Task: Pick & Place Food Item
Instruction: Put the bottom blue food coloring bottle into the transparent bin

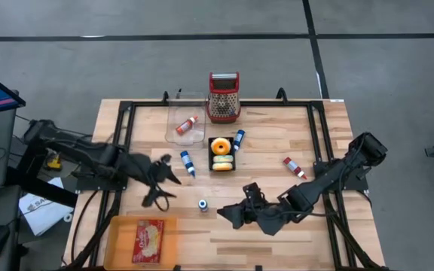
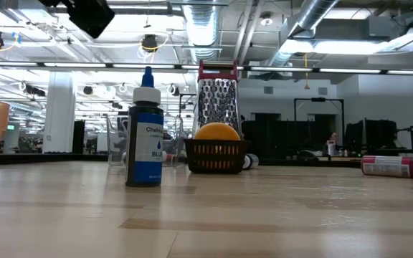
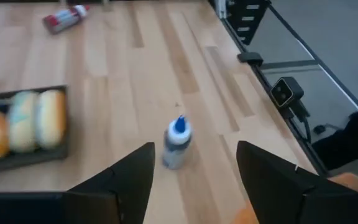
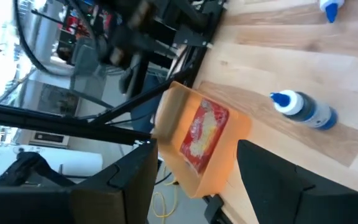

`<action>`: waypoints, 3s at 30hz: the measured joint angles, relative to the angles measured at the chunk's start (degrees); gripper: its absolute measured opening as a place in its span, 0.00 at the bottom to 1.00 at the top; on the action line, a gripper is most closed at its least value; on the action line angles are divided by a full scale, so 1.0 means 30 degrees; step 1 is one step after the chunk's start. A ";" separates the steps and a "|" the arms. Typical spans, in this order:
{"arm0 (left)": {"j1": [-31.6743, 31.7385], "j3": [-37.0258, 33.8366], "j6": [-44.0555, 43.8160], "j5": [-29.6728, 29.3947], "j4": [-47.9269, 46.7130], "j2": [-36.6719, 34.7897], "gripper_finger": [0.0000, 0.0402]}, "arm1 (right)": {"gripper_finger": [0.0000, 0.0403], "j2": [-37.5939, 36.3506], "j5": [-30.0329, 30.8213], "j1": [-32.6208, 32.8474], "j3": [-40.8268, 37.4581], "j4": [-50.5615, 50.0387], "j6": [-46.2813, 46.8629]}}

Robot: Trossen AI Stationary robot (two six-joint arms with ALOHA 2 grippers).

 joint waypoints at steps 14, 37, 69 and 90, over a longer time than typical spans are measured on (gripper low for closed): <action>-0.1376 -0.0006 -0.0409 -0.0819 0.7991 0.8724 0.66 | 0.53 0.0000 0.1010 0.0852 0.0000 0.0489 0.0268; 0.0195 -0.0058 -0.1086 -0.0273 0.9498 1.2231 0.66 | 0.53 0.0000 0.1479 0.1341 0.0000 0.0270 0.0992; -0.2396 0.0408 -1.1949 -0.3174 0.8930 1.4344 0.67 | 0.53 0.0000 0.2062 0.1341 0.0000 0.0336 0.0825; -0.1977 0.2437 -1.1908 -0.4236 0.6474 1.6395 0.33 | 0.53 0.0000 0.1917 0.1596 0.0000 0.0163 0.1311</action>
